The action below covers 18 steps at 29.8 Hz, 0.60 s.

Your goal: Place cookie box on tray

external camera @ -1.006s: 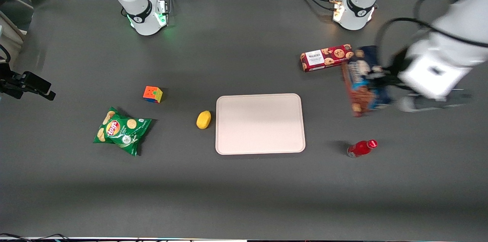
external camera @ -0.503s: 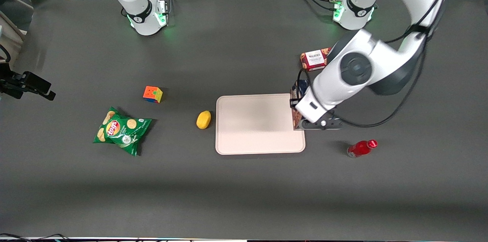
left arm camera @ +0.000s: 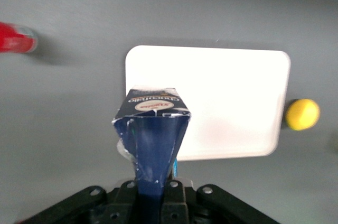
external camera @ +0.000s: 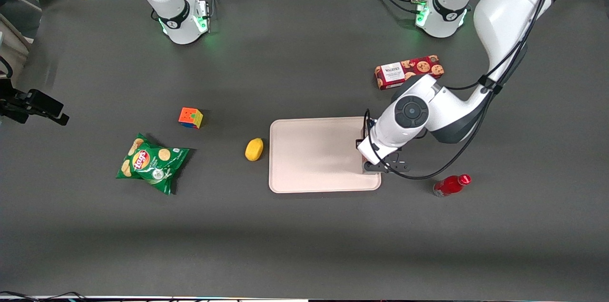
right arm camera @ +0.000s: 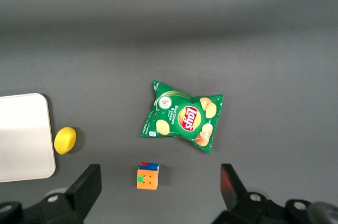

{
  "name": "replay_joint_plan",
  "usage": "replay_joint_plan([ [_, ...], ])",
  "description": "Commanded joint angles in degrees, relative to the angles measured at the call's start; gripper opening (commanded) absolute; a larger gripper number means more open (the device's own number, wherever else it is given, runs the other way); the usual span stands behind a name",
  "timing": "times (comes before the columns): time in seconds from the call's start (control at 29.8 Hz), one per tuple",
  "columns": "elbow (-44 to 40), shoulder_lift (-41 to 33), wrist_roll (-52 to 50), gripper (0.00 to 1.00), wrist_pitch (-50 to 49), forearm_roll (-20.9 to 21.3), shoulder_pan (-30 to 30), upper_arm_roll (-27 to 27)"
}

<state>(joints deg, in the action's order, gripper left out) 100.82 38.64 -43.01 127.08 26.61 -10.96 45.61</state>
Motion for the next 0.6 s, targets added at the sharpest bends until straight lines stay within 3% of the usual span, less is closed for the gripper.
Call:
replay_joint_plan([
  [0.0,0.6,-0.1,-2.9,0.0,1.2,1.9,-0.5,0.6],
  [0.03,0.6,-0.1,-2.9,0.0,1.2,2.0,-0.4,0.6],
  [0.07,0.5,-0.1,-2.9,0.14,1.2,2.0,-0.4,0.6],
  [0.1,0.5,0.1,-2.9,0.57,1.2,2.2,-0.5,0.5],
  [0.13,0.5,0.2,-2.9,0.9,1.5,2.4,-0.4,0.4],
  [0.17,0.5,0.2,-3.0,1.0,1.6,2.7,-0.4,0.4],
  [0.57,-1.2,-1.6,-2.9,1.0,-0.7,2.6,-0.9,0.5],
])
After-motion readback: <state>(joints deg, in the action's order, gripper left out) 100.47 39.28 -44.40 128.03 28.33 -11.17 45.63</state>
